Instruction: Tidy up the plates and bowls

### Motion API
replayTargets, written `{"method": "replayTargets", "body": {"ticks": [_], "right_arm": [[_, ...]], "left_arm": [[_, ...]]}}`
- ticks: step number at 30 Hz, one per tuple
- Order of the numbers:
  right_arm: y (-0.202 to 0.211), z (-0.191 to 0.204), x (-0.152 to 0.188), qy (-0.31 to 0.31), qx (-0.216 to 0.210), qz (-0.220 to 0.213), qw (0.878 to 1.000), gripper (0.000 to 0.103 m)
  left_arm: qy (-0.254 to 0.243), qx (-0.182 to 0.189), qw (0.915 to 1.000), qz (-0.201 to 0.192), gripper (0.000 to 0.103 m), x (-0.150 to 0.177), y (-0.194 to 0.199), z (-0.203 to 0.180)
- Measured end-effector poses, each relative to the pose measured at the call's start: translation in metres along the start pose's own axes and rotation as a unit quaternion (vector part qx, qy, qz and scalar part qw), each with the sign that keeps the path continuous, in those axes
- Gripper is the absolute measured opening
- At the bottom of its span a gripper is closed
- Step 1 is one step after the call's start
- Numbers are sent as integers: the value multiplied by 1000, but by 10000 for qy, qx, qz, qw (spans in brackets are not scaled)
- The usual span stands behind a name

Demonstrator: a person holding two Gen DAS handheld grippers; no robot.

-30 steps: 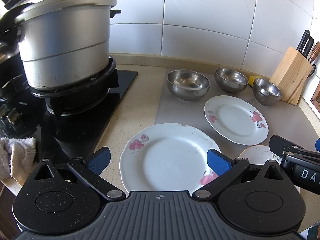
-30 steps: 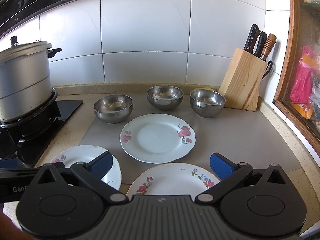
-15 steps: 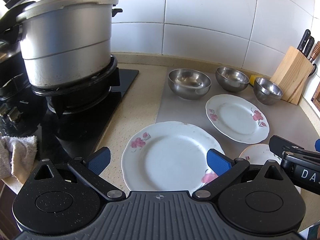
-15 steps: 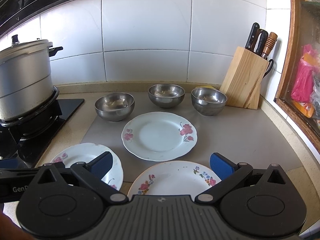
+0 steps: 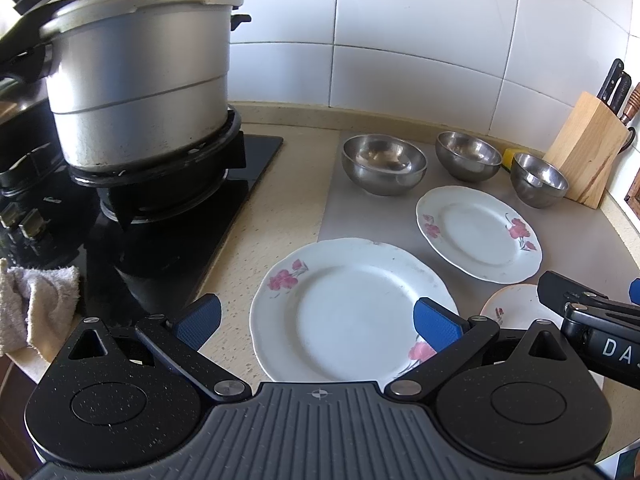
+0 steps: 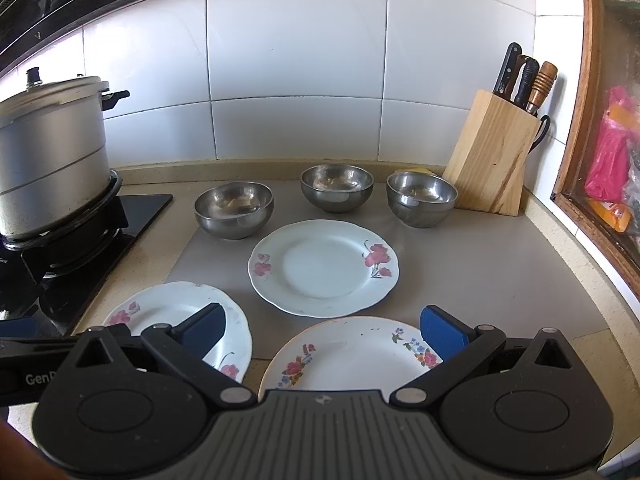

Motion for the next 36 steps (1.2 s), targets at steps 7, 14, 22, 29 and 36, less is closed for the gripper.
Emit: {"method": "replayTargets", "body": {"ticks": [7, 14, 22, 29, 36], "right_arm": [[0, 7, 2, 4, -107, 50, 9999, 82], [0, 13, 3, 43, -166, 47, 9998, 82], [-5, 16, 9, 22, -224, 191, 9996, 82], [-29, 6, 3, 14, -411, 456, 9981, 82], [-55, -10, -2, -23, -705, 715, 9949, 82]], "left_arm": [[8, -86, 10000, 51, 98, 2, 0, 8], [82, -124, 9999, 60, 98, 4, 2, 17], [118, -205, 9995, 212, 98, 12, -4, 24], [233, -267, 9984, 446, 98, 19, -16, 35], [261, -312, 9970, 659, 98, 28, -33, 39]]}}
Point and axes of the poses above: each gripper's, at about its wrist camera, not at the fingertips, and y roughly against the way its jaws point, z to its left, x to its underside, the point moved 1 cm from there along -y, roughly the way its jaws point, and after that the axes turned 4 degrees about -z, right-handed, at the moved point
